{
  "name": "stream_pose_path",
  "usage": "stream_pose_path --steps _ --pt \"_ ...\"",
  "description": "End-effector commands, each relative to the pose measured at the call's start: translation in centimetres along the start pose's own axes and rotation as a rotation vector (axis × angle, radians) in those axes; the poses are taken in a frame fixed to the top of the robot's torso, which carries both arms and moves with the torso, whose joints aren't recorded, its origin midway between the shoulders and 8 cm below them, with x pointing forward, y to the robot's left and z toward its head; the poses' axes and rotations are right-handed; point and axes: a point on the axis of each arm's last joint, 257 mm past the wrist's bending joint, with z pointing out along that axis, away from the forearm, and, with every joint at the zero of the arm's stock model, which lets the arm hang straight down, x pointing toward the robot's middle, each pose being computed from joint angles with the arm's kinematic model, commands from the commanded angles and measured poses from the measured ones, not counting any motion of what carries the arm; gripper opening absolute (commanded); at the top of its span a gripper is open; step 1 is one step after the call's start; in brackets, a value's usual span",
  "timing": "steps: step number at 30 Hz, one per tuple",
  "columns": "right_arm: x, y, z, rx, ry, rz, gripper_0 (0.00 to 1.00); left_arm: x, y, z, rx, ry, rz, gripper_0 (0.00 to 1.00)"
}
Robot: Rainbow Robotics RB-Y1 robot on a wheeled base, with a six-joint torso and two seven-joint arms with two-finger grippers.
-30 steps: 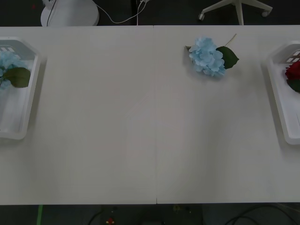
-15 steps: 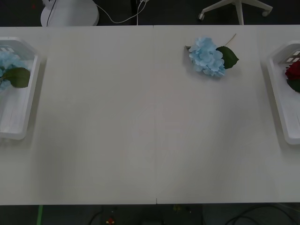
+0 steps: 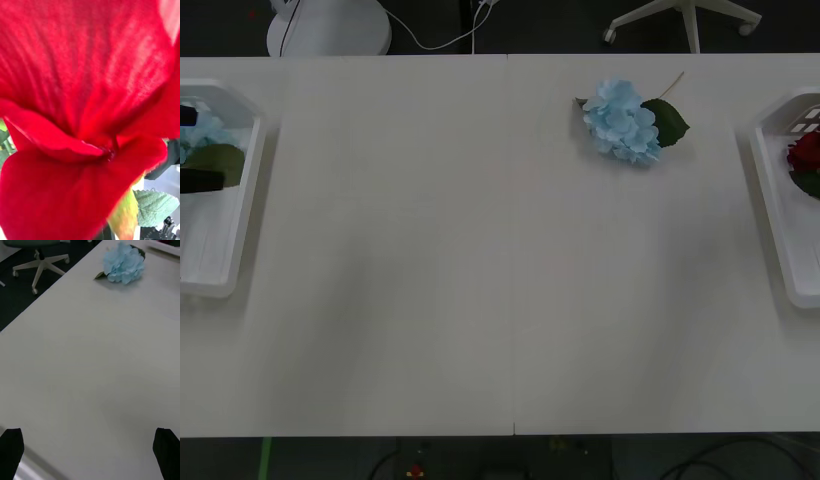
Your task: Put the red flowers into the right box and the blue flowers into the left box
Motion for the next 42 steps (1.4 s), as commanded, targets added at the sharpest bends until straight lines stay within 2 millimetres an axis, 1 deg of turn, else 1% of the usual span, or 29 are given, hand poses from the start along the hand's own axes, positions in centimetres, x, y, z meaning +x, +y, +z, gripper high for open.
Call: stream_pose_path --steps 1,4,5,6,7,8,9,10,13,15,17,19,21,22,24,25,26,27,28,30,31,32,33,34,36,37,39,40,42 --pt "-0.9 1.1 -0.4 -0.026 -0.021 0.031 0.00 -0.9 -3.1 2.6 0.097 -0.036 0.069 1.00" --pt "-1.1 1.4 -0.4 -0.030 -0.028 0.025 0.00 -1.0 -4.2 3.4 0.134 -0.047 0.056 1.00" --pt "-1.2 1.5 -0.4 -0.032 -0.030 0.027 0.04 -0.9 -4.7 3.8 0.148 -0.046 0.054 1.00" --pt "-1.2 1.5 -0.4 -0.032 -0.029 0.028 0.12 -0.7 -5.0 4.0 0.157 -0.040 0.053 1.00" --pt "-1.3 1.6 -0.5 -0.039 -0.032 0.030 0.24 -0.7 -5.2 4.4 0.164 -0.037 0.057 1.00" --pt "-1.5 1.8 -0.7 -0.047 -0.034 0.035 0.30 -0.7 -5.5 4.8 0.175 -0.032 0.063 1.00" --pt "-1.7 2.1 -0.8 -0.059 -0.036 0.042 0.39 -0.8 -5.7 5.3 0.186 -0.026 0.071 1.00" --pt "-1.9 2.2 -1.0 -0.065 -0.037 0.047 0.43 -0.8 -5.9 5.6 0.190 -0.021 0.076 1.00" --pt "-3.1 2.3 -1.7 -0.087 -0.056 0.054 0.65 -0.7 -6.2 6.7 0.209 0.001 0.094 1.00" --pt "-3.7 2.3 -2.3 -0.108 -0.057 0.062 0.78 -0.7 -6.9 7.7 0.246 0.002 0.081 1.00" --pt "-3.9 2.1 -2.8 -0.122 -0.055 0.041 0.83 -0.7 -7.4 8.5 0.276 0.003 0.068 1.00" --pt "-4.3 1.2 -3.7 -0.148 -0.048 0.004 0.91 -0.6 -8.0 9.7 0.312 0.014 0.054 1.00" --pt "-4.7 0.5 -4.7 -0.185 -0.047 -0.043 0.95 -0.4 -8.2 10.8 0.332 0.030 0.049 1.00" --pt "-4.9 0.5 -5.1 -0.200 -0.049 -0.059 0.96 -0.4 -8.2 11.2 0.334 0.032 0.047 1.00" --pt "-5.6 0.5 -7.0 -0.265 -0.062 -0.143 0.98 -0.7 -8.3 12.2 0.348 0.040 0.049 1.00" --pt "-5.7 0.6 -7.5 -0.279 -0.067 -0.160 0.98 -0.7 -8.4 12.4 0.353 0.041 0.047 1.00" --pt "-6.2 0.8 -8.7 -0.313 -0.079 -0.189 0.98 -0.8 -8.6 12.9 0.359 0.041 0.042 1.00" --pt "-6.2 0.8 -8.7 -0.313 -0.079 -0.189 0.98 -0.8 -8.6 12.9 0.359 0.041 0.042 1.00" --pt "-7.2 1.3 -10.7 -0.370 -0.113 -0.221 0.98 -1.2 -8.8 13.6 0.363 0.039 0.050 1.00" --pt "-8.1 1.5 -12.3 -0.404 -0.146 -0.239 0.98 -1.5 -9.0 14.2 0.363 0.040 0.060 1.00" --pt "-8.3 1.6 -12.8 -0.414 -0.156 -0.244 0.98 -1.7 -9.1 14.3 0.365 0.036 0.062 1.00" --pt "-8.7 2.1 -13.6 -0.431 -0.171 -0.255 0.98 -1.8 -9.2 14.5 0.367 0.036 0.065 1.00" --pt "-9.1 3.0 -14.4 -0.452 -0.184 -0.270 0.98 -2.0 -9.4 14.7 0.371 0.035 0.067 1.00" --pt "-9.3 3.8 -14.7 -0.466 -0.191 -0.278 0.98 -2.1 -9.5 14.8 0.375 0.034 0.067 1.00" --pt "-10.3 6.9 -16.2 -0.515 -0.225 -0.299 0.99 -2.3 -9.9 15.0 0.387 0.028 0.065 1.00" --pt "-10.4 7.7 -16.4 -0.524 -0.232 -0.310 0.98 -2.3 -9.9 15.0 0.387 0.028 0.065 1.00" --pt "-11.2 10.9 -17.2 -0.558 -0.259 -0.327 0.98 -2.5 -9.9 15.0 0.387 0.023 0.062 1.00" --pt "-11.3 11.6 -17.4 -0.562 -0.266 -0.334 0.98 -2.5 -9.8 15.0 0.384 0.022 0.062 1.00" --pt "-11.7 15.0 -17.9 -0.577 -0.283 -0.363 0.98 -2.7 -9.6 15.1 0.374 0.015 0.061 1.00"
